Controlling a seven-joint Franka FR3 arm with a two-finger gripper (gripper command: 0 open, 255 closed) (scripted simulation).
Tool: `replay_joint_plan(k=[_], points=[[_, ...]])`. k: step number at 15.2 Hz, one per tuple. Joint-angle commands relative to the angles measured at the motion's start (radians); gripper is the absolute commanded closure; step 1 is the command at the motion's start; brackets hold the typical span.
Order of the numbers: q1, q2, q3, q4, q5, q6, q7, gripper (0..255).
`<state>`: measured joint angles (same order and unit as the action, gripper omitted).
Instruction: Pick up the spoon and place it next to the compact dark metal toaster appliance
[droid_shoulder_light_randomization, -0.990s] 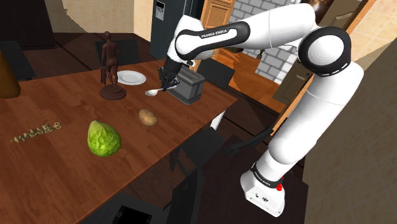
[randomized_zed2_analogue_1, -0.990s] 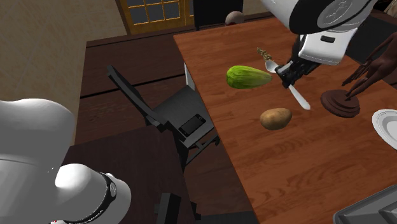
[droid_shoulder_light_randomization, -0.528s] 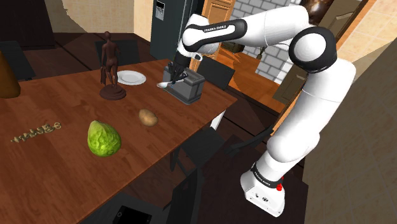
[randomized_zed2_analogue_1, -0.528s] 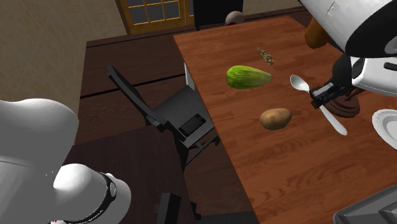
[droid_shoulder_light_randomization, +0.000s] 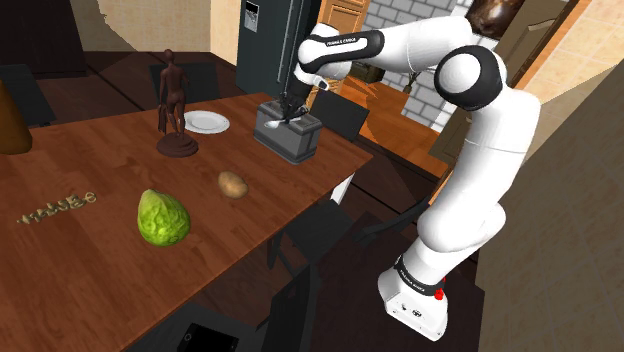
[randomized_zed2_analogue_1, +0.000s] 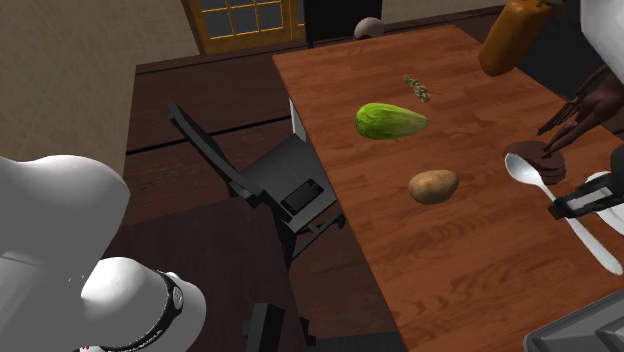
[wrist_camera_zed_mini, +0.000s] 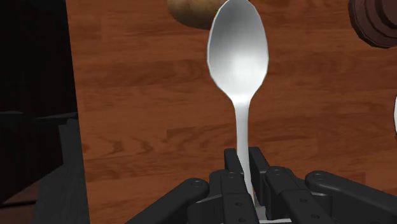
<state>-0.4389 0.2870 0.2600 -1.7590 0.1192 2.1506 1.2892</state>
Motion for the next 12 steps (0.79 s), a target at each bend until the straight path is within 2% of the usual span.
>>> replay_joint_plan(k=[1,4,12], points=[[-0.022,0.039,-0.014,0.057,-0.003,-0.025,-0.037,255],[-0.054,0.108,-0.034,0.163,-0.009,-0.071,-0.086,255],[-0.052,0.143,-0.036,0.105,-0.01,0.02,-0.098,255]])
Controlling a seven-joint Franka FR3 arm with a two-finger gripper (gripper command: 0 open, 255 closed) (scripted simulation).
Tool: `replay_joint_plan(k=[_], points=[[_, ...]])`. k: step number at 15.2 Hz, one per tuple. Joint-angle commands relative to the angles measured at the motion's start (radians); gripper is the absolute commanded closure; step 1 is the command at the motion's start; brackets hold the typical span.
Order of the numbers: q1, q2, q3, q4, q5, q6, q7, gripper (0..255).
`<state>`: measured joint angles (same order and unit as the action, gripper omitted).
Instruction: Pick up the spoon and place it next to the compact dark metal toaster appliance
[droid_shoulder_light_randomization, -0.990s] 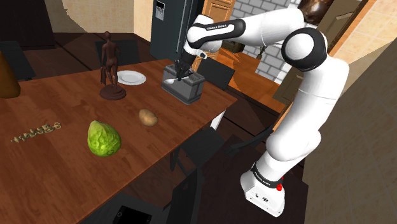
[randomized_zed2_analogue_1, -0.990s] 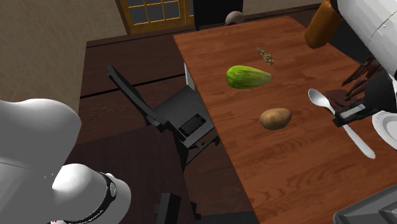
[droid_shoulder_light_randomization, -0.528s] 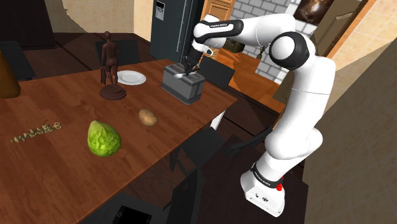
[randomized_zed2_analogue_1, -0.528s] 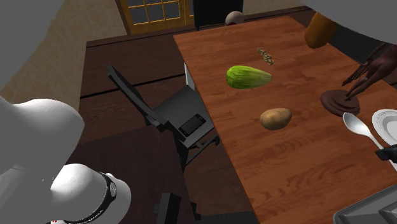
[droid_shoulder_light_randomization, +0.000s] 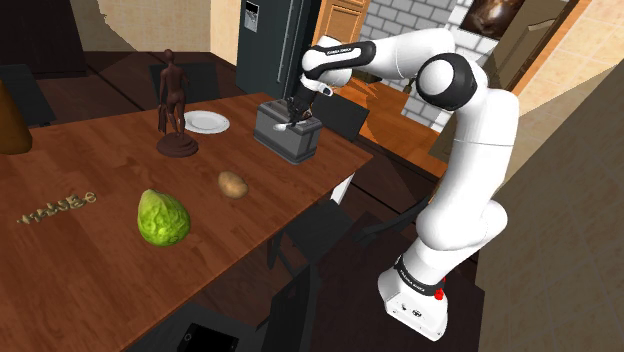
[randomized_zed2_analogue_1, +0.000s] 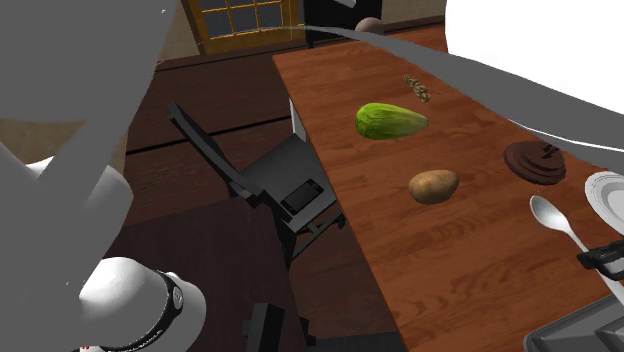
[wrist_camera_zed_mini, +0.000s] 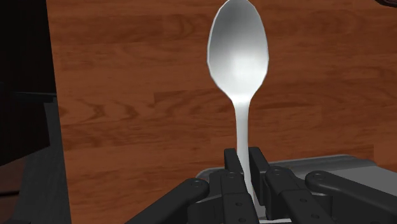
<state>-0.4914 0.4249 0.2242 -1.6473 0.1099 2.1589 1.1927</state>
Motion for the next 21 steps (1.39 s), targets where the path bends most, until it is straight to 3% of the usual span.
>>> replay_joint_plan(k=[1,21], points=[[0.001,0.011,-0.001,-0.012,-0.001,0.023,-0.003,255],[0.011,0.148,-0.009,-0.084,-0.01,0.23,-0.027,255]])
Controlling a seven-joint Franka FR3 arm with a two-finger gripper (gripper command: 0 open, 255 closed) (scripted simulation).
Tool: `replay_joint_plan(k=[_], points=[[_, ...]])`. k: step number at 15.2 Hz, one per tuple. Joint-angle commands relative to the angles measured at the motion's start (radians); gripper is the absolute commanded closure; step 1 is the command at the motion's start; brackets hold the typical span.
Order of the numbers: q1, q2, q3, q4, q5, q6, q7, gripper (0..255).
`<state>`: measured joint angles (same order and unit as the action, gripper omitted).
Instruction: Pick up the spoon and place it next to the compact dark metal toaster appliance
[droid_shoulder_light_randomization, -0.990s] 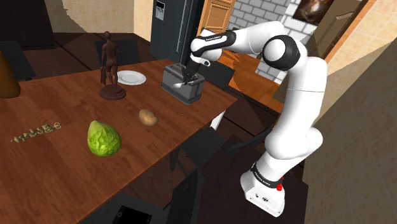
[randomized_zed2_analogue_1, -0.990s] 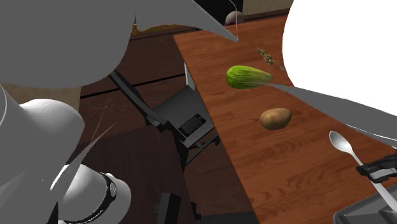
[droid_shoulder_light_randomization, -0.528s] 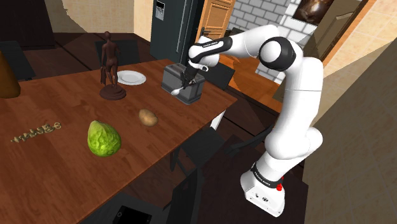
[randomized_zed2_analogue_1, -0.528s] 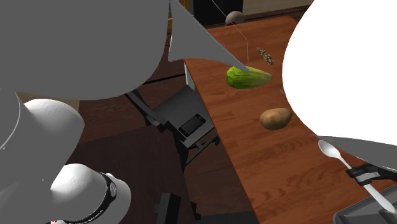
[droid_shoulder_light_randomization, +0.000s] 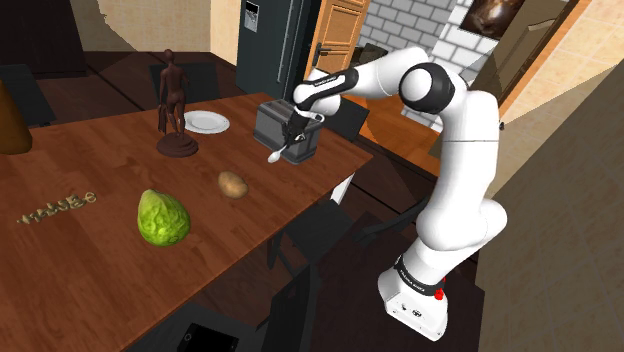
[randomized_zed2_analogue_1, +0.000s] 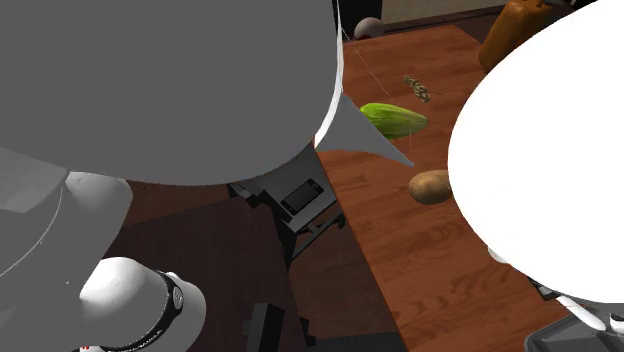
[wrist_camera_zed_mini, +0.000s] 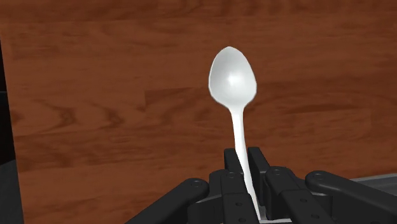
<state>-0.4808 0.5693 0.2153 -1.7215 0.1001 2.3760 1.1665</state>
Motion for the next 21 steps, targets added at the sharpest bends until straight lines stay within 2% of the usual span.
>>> replay_joint_plan(k=[1,21], points=[[0.001,0.013,-0.001,-0.011,0.0,0.022,-0.002,255],[0.016,0.208,-0.016,0.013,-0.013,0.191,-0.025,255]])
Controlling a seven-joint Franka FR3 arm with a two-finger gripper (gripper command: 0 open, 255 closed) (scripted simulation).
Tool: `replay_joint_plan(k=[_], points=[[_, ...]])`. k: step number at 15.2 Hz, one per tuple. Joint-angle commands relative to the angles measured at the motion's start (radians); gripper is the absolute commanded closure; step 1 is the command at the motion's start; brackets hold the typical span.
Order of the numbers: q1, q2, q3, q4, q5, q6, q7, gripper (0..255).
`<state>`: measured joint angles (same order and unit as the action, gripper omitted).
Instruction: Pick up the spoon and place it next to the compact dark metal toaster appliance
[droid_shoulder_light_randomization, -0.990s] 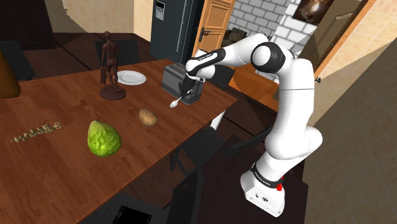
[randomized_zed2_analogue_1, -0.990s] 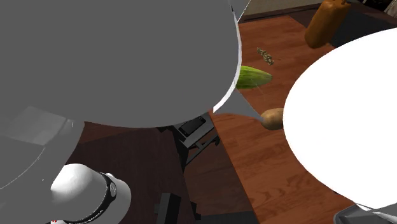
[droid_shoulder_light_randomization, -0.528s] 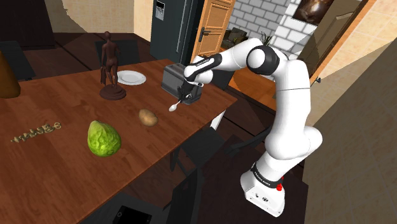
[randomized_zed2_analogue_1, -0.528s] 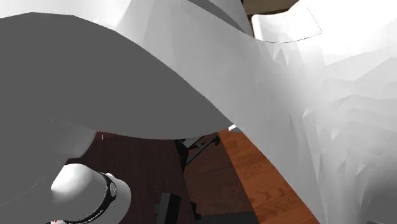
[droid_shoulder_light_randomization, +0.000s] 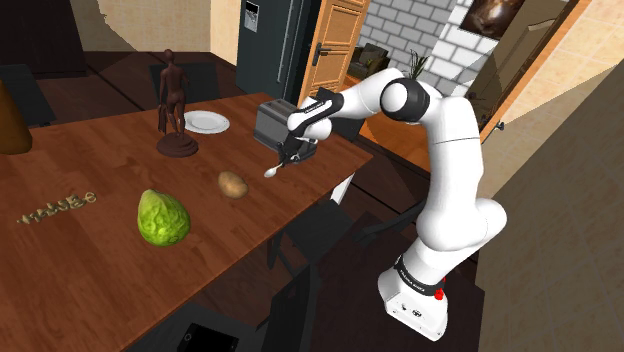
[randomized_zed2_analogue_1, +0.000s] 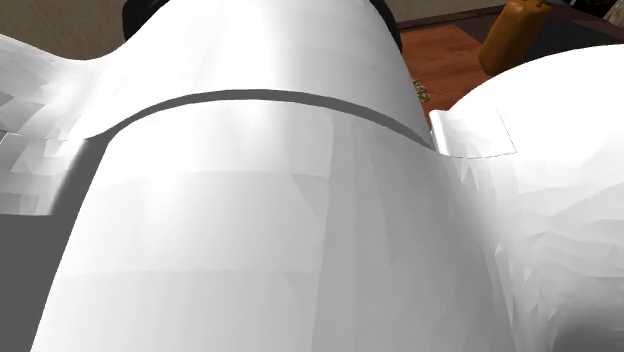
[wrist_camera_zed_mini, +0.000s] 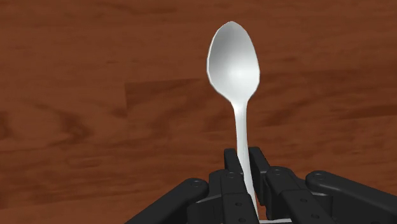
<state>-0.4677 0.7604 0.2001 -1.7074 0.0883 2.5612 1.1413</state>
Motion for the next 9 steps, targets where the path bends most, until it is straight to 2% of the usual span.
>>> replay_joint_plan(k=[1,8,9], points=[[0.003,0.017,-0.001,-0.001,-0.001,0.005,0.0,255],[0.003,0.017,-0.001,-0.001,-0.001,0.005,0.0,255],[0.004,0.018,-0.001,0.002,-0.001,0.003,0.001,0]])
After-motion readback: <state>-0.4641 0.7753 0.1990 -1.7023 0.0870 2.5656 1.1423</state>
